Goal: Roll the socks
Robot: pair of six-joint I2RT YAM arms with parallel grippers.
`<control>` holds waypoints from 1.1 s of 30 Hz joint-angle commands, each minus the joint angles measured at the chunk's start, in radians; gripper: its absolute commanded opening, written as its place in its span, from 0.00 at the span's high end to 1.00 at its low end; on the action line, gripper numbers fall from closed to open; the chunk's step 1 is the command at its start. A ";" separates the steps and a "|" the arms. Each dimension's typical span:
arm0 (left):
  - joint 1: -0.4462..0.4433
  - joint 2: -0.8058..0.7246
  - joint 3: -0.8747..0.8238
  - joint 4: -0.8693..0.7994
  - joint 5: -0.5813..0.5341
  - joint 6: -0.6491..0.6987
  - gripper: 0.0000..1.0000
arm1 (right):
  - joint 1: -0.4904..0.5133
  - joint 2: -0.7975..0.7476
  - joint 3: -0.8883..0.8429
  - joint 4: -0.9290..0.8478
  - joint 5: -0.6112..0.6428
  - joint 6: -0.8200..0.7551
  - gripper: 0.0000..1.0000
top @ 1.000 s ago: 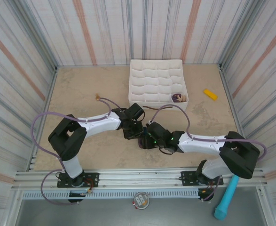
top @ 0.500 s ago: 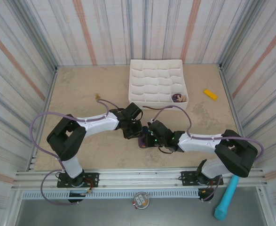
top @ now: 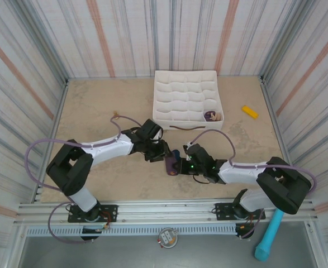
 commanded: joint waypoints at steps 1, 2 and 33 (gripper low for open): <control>0.026 -0.051 -0.041 0.036 0.065 0.136 0.47 | -0.043 0.006 -0.101 -0.126 -0.021 0.015 0.90; 0.028 -0.057 -0.052 0.038 0.066 0.155 0.47 | -0.056 -0.004 -0.115 -0.108 -0.039 0.009 0.90; -0.060 0.188 -0.004 0.106 0.044 0.127 0.97 | -0.203 -0.086 -0.136 -0.082 -0.183 -0.008 0.51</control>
